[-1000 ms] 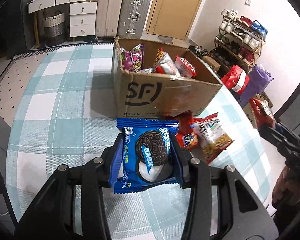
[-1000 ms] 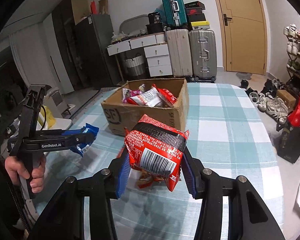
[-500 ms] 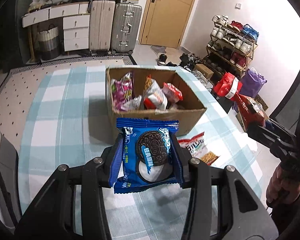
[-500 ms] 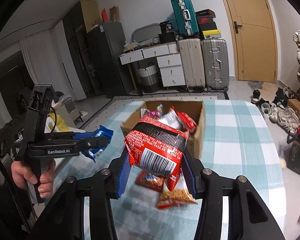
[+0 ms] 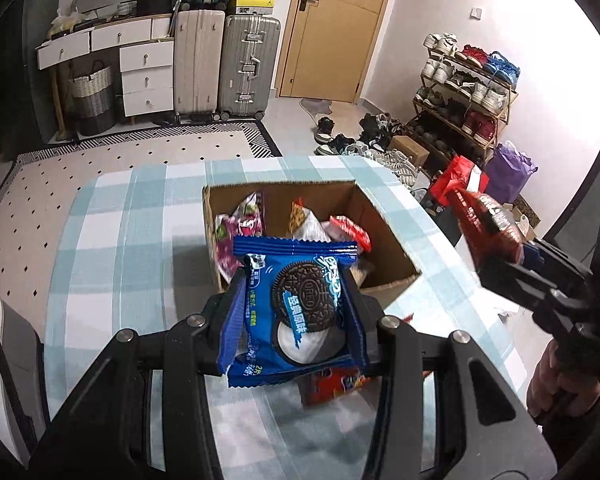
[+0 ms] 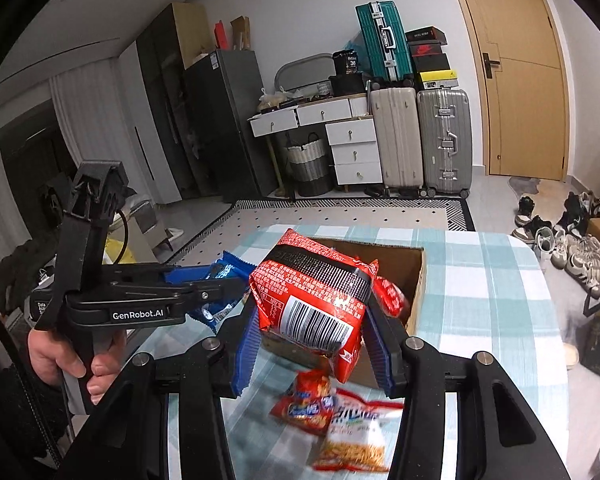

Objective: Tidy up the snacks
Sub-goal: 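Lift both packets and carry them toward the box, then open both tools over the box to drop both packets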

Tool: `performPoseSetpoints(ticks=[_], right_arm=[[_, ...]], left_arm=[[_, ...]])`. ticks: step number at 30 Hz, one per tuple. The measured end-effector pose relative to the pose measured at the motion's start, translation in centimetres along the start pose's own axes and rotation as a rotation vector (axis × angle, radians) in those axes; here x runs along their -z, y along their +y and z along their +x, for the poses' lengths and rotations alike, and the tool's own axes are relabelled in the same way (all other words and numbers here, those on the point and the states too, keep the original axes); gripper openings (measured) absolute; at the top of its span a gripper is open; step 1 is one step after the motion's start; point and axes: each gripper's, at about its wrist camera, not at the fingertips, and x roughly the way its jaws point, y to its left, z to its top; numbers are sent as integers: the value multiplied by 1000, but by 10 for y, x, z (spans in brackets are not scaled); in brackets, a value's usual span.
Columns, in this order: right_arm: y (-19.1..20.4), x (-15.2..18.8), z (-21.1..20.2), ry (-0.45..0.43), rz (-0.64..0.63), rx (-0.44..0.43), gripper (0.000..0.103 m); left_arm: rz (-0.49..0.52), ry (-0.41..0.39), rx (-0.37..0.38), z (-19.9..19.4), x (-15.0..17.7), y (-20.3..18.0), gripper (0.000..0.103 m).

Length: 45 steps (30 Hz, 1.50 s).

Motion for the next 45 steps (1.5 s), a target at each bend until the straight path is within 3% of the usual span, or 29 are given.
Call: performPoseSetpoints(ticks=[18, 36, 38, 40, 43, 45], right_arm=[[-37, -39, 74, 49, 17, -5, 48], [-75, -31, 138, 109, 23, 13, 48], [-74, -29, 140, 116, 17, 20, 50], [-75, -27, 142, 123, 13, 23, 53], [-74, -24, 138, 120, -1, 35, 64], [-73, -24, 132, 106, -8, 37, 64]], left_arm=[[16, 55, -4, 85, -65, 9, 41], [10, 114, 22, 163, -79, 25, 41], [26, 112, 4, 163, -78, 22, 49], [22, 100, -19, 161, -77, 24, 73], [-6, 80, -19, 151, -76, 29, 77], [-16, 78, -24, 145, -74, 32, 77]])
